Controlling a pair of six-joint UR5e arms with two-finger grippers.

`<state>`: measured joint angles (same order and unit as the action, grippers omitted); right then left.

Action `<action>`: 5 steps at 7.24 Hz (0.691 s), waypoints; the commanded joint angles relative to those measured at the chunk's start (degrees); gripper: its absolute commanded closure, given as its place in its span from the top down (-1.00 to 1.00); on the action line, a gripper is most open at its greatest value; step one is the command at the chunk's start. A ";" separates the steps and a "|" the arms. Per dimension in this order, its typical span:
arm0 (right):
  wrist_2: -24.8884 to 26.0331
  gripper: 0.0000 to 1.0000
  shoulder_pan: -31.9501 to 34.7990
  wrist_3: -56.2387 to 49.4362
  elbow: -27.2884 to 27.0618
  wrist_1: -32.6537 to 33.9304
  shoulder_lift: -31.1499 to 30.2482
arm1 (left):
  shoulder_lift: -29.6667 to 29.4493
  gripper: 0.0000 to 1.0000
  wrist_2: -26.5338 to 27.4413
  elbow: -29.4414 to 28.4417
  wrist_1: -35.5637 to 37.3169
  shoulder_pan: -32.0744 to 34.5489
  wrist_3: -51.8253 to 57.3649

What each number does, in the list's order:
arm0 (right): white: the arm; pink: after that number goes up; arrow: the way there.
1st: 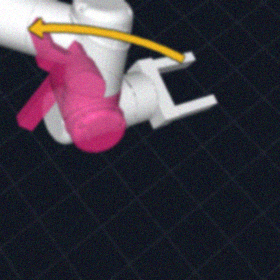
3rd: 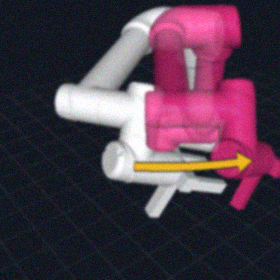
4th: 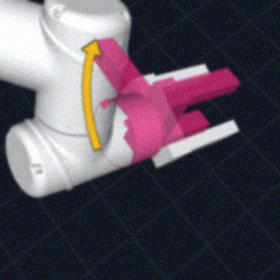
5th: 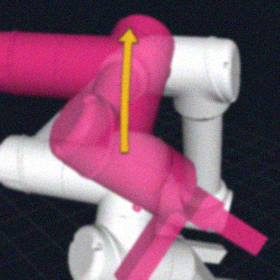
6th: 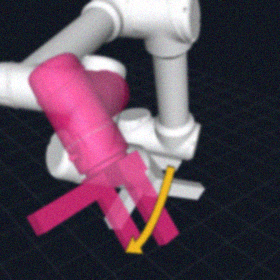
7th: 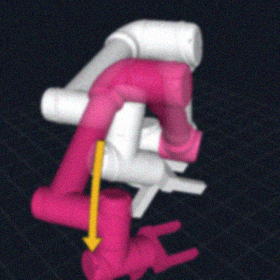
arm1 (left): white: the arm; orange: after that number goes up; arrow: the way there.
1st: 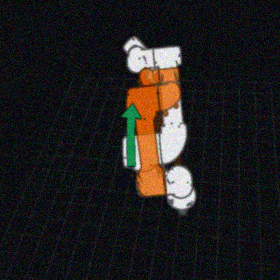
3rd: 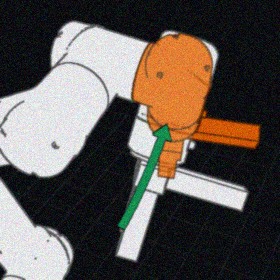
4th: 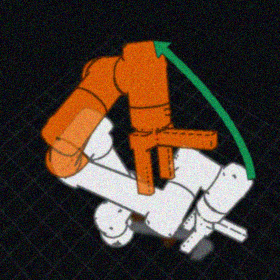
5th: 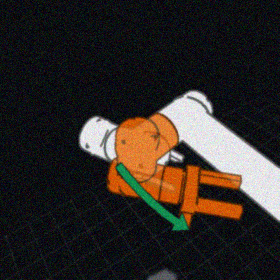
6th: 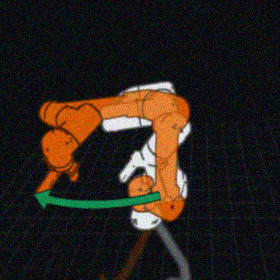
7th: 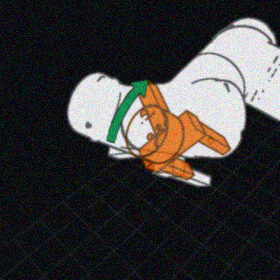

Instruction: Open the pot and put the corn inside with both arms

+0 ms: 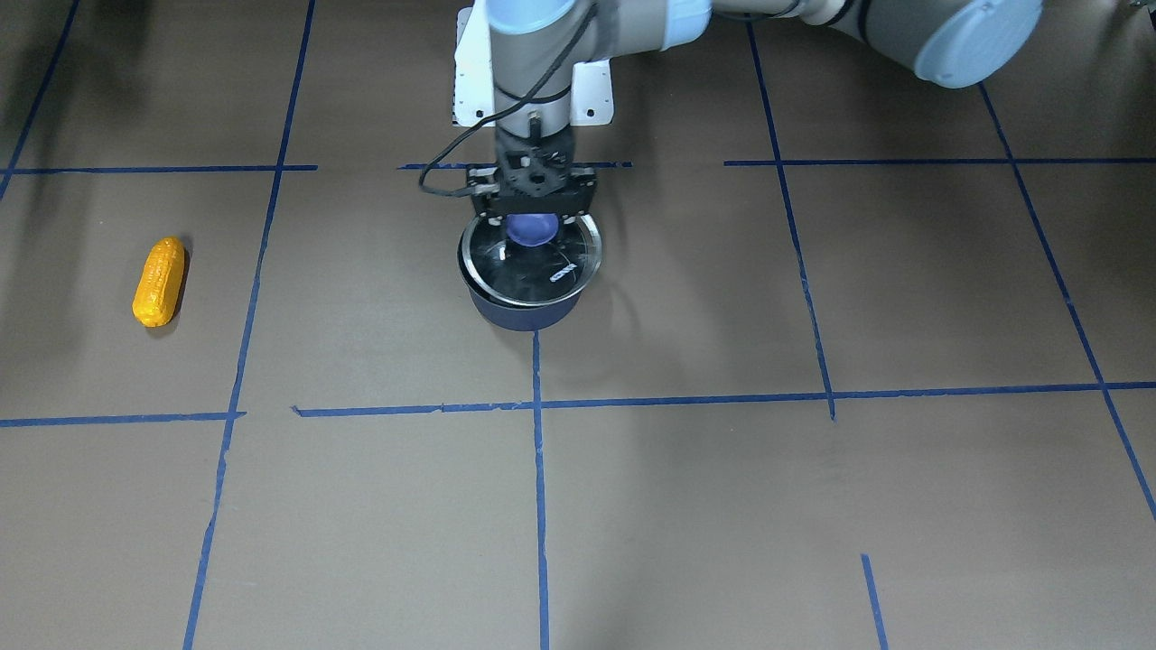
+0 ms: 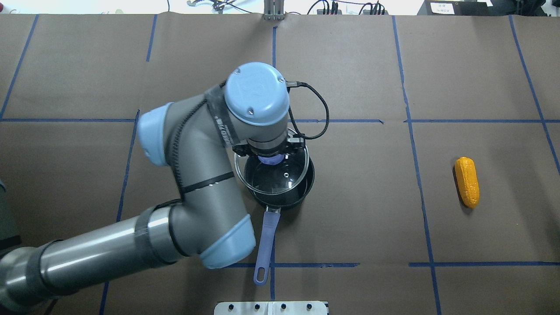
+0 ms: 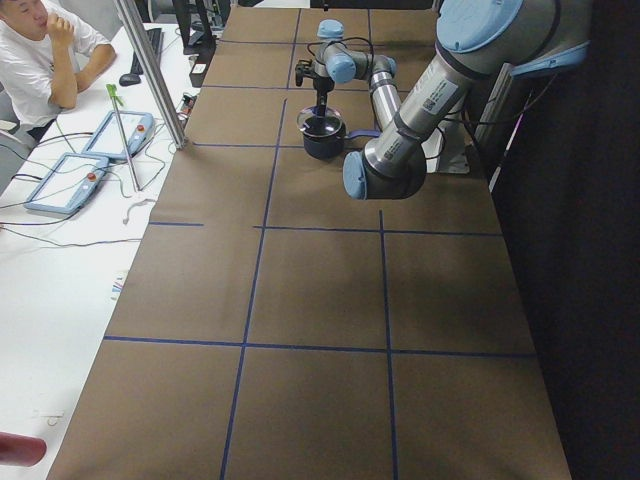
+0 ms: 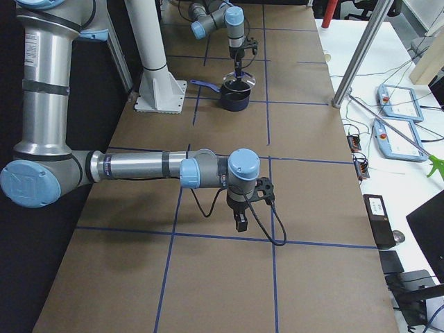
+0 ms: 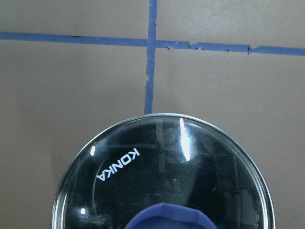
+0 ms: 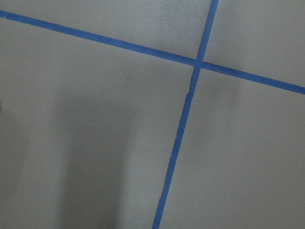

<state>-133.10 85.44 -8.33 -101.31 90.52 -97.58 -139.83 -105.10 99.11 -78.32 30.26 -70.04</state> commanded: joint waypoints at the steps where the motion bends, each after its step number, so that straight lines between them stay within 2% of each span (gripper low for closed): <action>1: 0.03 1.00 0.07 0.07 0.15 0.10 -0.07 | 14.94 -0.93 -6.76 12.90 1.41 7.15 14.75; 2: 0.03 1.00 0.07 0.15 0.15 0.10 -0.07 | 19.99 -0.93 -6.79 14.96 0.98 8.75 21.80; 3: -0.06 1.00 0.07 0.07 -0.29 -0.08 0.02 | 24.30 -0.93 -6.79 14.80 0.10 8.41 22.57; 5: 0.12 1.00 0.16 -0.02 -1.86 -0.08 -0.07 | 30.20 -0.92 -6.79 13.39 -9.01 7.80 21.70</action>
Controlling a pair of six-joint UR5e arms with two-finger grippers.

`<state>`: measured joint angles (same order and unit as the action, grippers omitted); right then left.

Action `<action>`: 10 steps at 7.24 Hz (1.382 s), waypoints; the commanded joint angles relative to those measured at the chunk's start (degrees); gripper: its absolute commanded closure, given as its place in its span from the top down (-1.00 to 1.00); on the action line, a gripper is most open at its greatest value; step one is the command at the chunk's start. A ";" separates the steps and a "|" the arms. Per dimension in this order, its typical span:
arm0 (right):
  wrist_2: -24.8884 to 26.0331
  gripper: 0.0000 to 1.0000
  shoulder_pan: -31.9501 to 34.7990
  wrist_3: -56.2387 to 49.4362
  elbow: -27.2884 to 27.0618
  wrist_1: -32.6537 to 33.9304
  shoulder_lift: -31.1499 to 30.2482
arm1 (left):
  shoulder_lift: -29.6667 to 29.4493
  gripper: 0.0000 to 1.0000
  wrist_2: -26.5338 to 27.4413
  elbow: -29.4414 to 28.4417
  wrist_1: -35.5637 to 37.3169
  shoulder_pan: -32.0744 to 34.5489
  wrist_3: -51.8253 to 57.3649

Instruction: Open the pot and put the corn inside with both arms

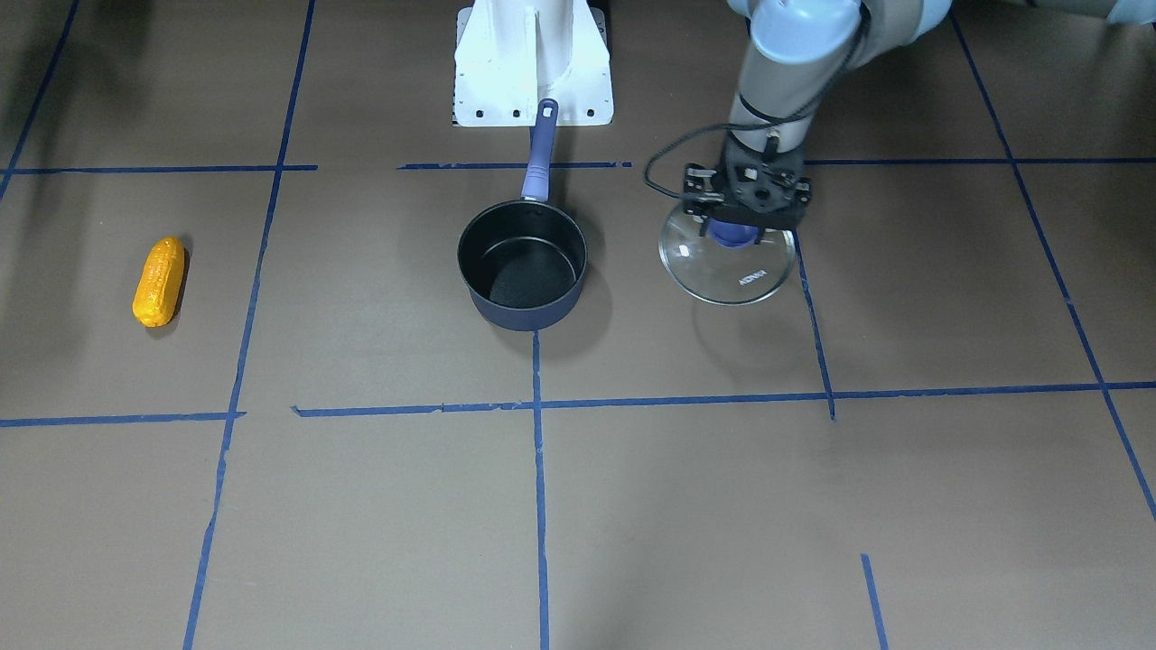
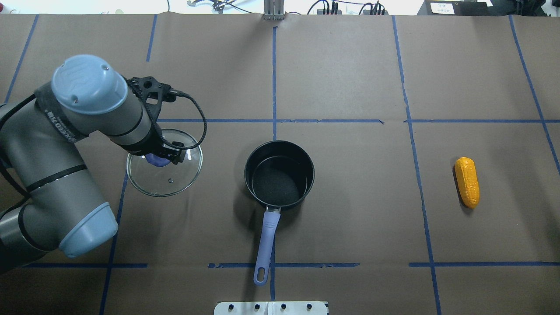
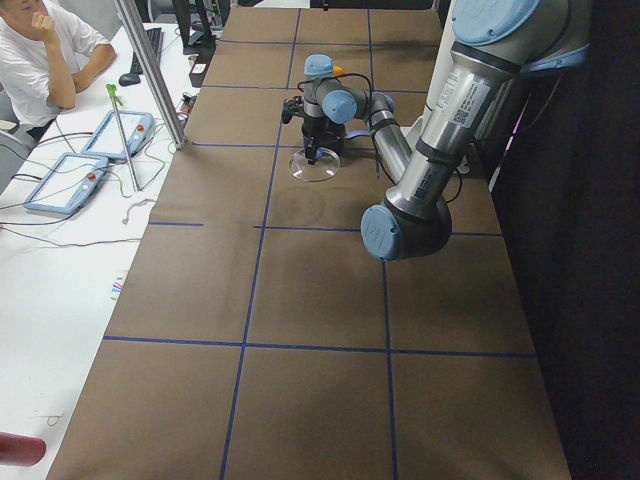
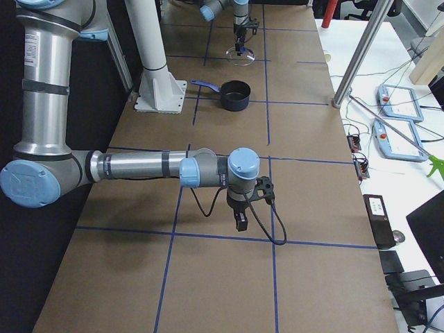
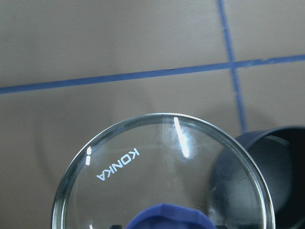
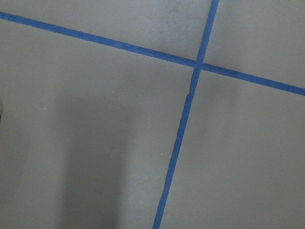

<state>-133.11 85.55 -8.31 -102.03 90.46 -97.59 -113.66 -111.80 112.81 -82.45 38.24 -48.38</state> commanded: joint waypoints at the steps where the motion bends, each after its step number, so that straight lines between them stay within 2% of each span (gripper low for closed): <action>1: 0.65 1.00 0.06 -0.04 -2.46 -0.02 -0.23 | 4.41 -0.90 -0.09 -0.22 -5.95 -0.18 -2.31; 4: 0.66 1.00 0.06 0.05 -5.54 0.15 -0.76 | 4.50 -0.90 1.31 1.01 -6.40 -0.27 -4.34; 6: 0.83 1.00 0.06 0.05 -5.46 0.15 -0.59 | 4.85 -0.90 5.08 0.84 -8.16 -3.16 -6.46; 10: 0.66 1.00 0.06 -0.04 -4.58 0.50 -0.76 | 8.89 -0.90 5.54 -0.56 -12.02 -4.49 -6.55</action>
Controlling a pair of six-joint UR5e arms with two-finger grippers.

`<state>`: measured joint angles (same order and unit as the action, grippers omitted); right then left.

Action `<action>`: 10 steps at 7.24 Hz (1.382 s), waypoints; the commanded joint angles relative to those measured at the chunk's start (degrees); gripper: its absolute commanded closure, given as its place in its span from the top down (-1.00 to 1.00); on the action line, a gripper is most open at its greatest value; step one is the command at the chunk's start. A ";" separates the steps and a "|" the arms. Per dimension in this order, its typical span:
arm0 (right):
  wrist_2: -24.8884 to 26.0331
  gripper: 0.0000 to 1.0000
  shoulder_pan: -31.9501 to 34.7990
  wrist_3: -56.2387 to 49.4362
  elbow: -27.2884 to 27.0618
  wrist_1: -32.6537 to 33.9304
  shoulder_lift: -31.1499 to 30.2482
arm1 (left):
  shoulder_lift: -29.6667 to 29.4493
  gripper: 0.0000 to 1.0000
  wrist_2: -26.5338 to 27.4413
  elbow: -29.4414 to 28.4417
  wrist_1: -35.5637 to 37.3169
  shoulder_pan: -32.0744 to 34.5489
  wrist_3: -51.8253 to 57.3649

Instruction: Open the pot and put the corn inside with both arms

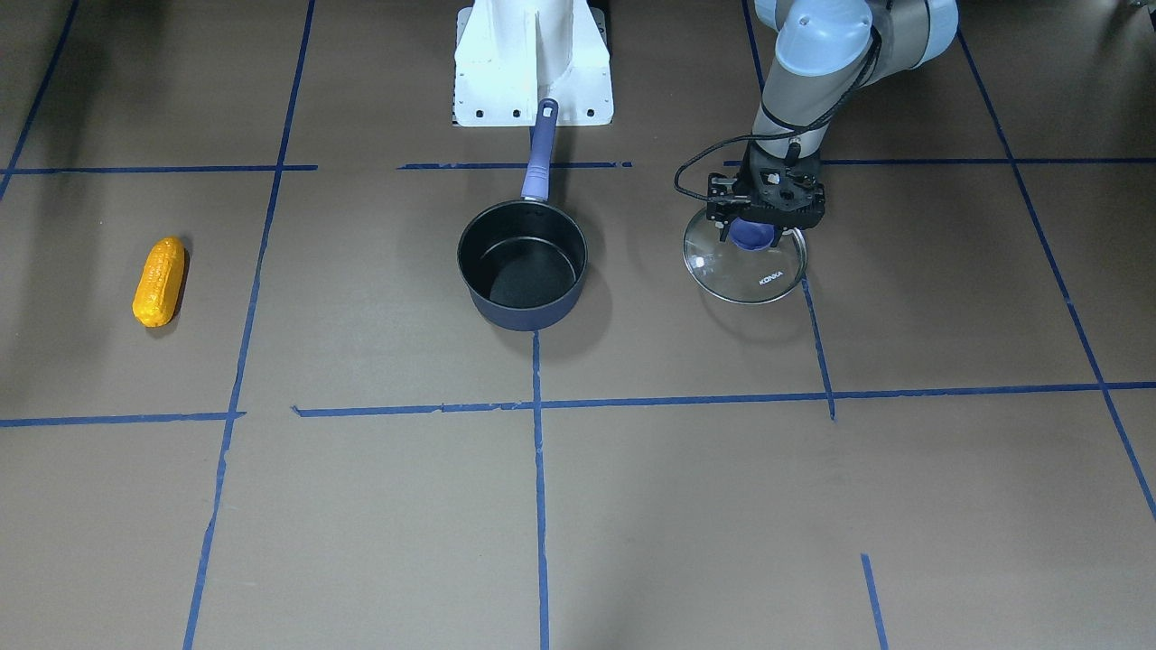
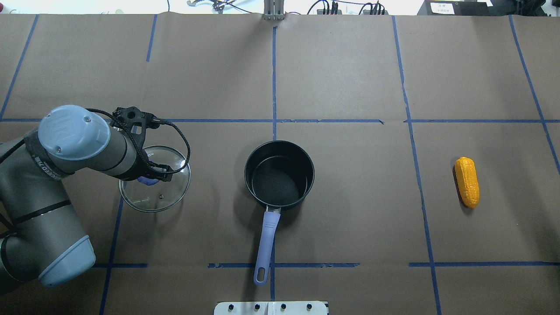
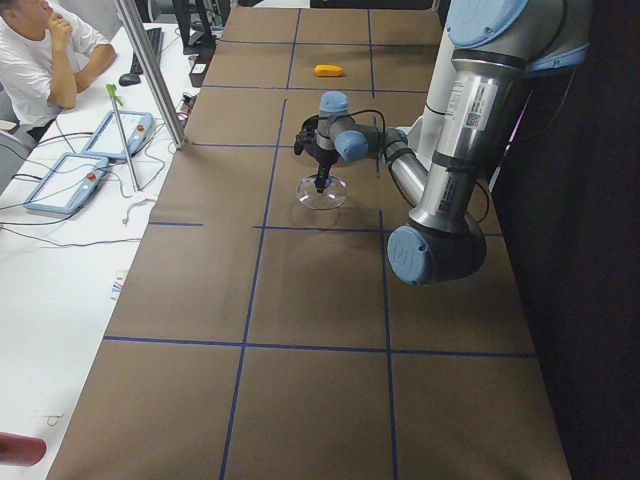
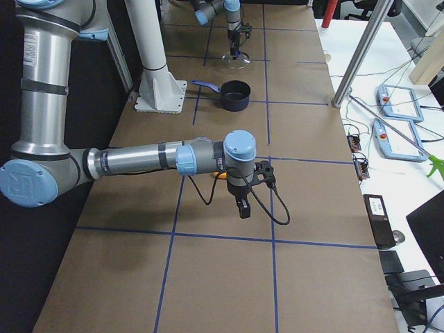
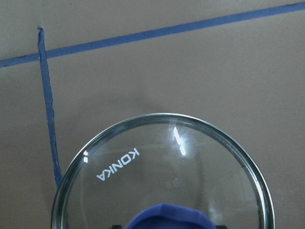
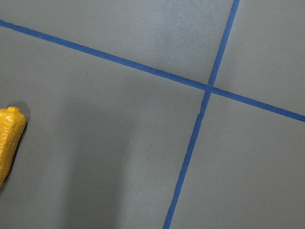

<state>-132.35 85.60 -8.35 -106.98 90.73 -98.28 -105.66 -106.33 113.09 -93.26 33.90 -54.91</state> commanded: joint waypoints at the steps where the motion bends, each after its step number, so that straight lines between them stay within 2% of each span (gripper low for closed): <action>1: -0.27 1.00 0.00 0.08 3.24 -0.03 0.02 | 0.29 -0.90 -0.28 -3.38 -1.57 -0.41 -0.02; 4: -0.62 1.00 -0.08 0.26 4.94 -0.12 0.64 | 0.29 -0.90 -0.63 -7.08 -6.84 -1.02 -3.34; 5: -0.71 1.00 0.00 0.43 4.76 -0.12 0.64 | 0.19 -0.69 -3.85 -7.10 -7.72 -1.20 -3.36; 6: -0.89 1.00 -0.08 0.52 4.76 -0.12 0.38 | 0.28 0.97 -6.24 -7.27 -8.08 -1.20 -2.75; 8: -1.06 1.00 -0.09 0.44 4.50 -0.29 0.81 | 0.28 1.00 -6.79 -5.09 -7.12 -0.33 -2.57; 9: -1.07 1.00 -1.04 0.44 4.93 -0.12 2.38 | 0.54 1.00 -9.22 -3.07 -3.63 4.81 0.56; 10: -0.80 1.00 -1.66 0.52 5.02 -0.20 2.57 | 0.81 1.00 -13.60 0.51 5.02 12.17 13.65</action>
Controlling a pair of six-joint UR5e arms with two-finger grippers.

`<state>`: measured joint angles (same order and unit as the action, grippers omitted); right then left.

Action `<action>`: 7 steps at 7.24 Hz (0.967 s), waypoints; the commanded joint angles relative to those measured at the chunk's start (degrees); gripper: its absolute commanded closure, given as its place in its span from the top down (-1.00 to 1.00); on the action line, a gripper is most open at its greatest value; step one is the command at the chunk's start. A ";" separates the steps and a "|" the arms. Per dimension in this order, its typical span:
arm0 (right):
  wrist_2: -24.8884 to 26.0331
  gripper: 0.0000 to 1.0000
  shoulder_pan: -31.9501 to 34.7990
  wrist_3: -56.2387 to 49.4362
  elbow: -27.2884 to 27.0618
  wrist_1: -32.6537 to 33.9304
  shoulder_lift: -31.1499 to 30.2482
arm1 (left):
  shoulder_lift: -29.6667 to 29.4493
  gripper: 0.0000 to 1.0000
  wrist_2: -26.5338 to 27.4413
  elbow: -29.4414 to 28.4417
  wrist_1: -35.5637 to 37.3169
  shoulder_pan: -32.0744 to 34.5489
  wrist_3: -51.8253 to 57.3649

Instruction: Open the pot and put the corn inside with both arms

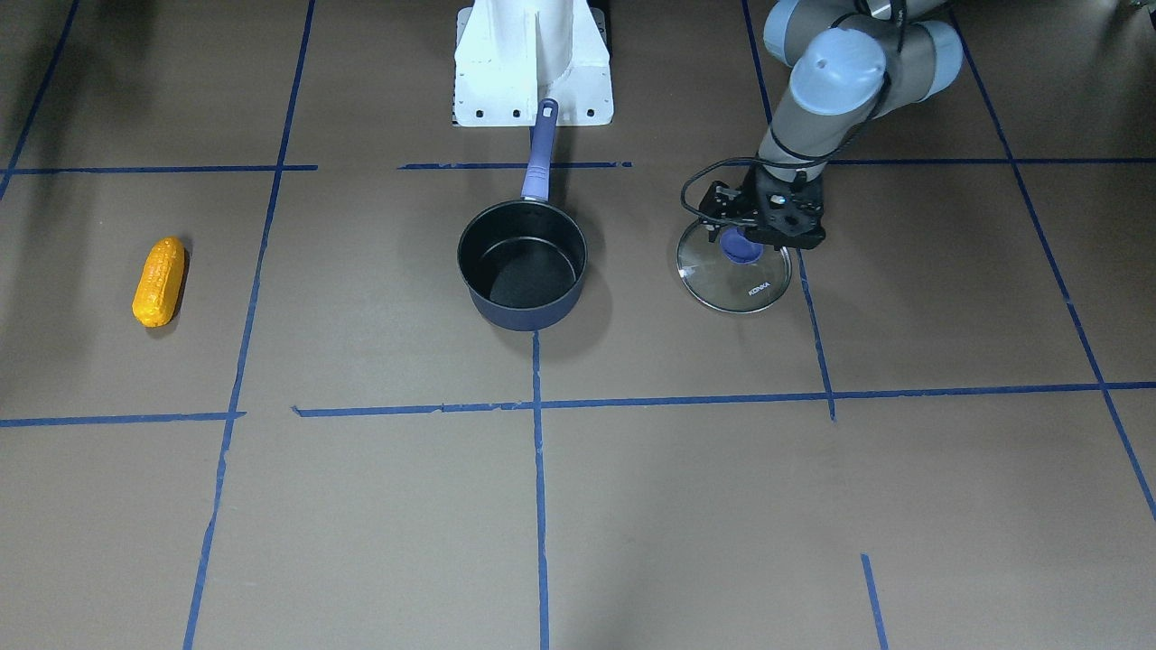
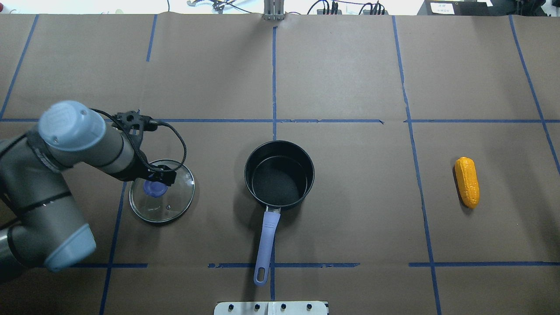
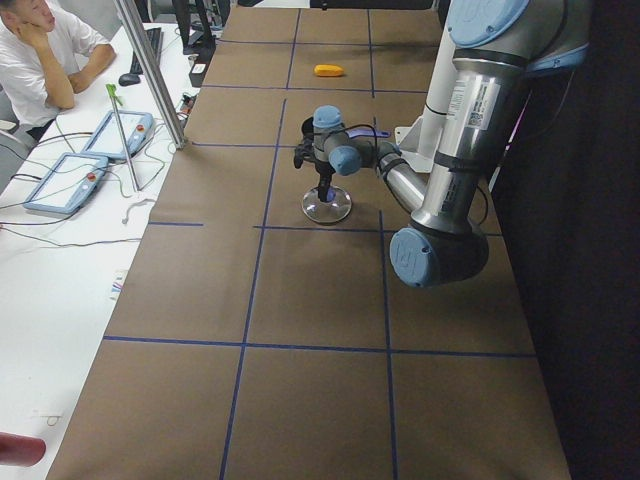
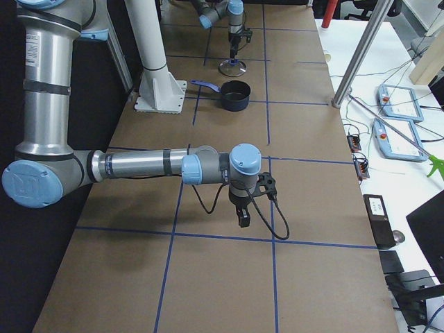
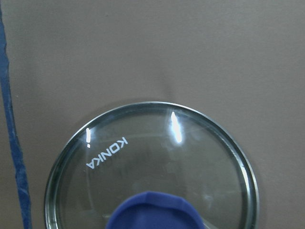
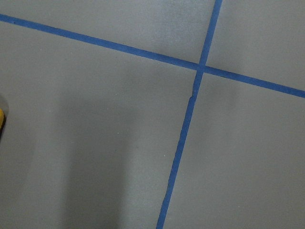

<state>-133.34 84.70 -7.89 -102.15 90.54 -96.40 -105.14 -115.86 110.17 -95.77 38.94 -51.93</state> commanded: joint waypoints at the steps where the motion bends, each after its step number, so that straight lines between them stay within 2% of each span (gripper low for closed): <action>1: 0.19 1.00 -0.94 0.07 0.02 -0.10 0.77 | 0.46 1.00 -4.89 5.03 17.01 16.34 24.81; 2: 0.19 1.00 -1.99 0.41 -0.33 -0.19 1.03 | 2.03 1.00 -7.43 3.40 21.89 27.65 40.44; 3: 0.10 1.00 -3.04 3.46 -0.86 -0.19 1.64 | 4.48 1.00 -11.98 -2.62 22.12 36.90 53.12; 4: 0.10 1.00 -5.14 11.85 -3.99 -0.19 1.56 | 6.59 1.00 -15.59 -11.04 21.77 46.13 66.56; 5: 0.10 1.00 -7.25 20.02 -7.33 -0.19 1.21 | 6.87 1.00 -18.24 -17.56 21.77 52.31 70.96; 6: 0.19 1.00 -10.23 24.63 -8.15 -1.06 0.34 | 9.66 1.00 -18.61 -19.80 20.55 55.60 71.09; 7: 0.71 1.00 -13.30 28.16 -7.90 -7.25 -3.06 | 12.30 1.00 -18.70 -19.39 15.84 55.72 70.48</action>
<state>-133.07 75.13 14.67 -109.45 88.39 -96.49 -95.94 -133.86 92.35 -75.93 92.25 17.72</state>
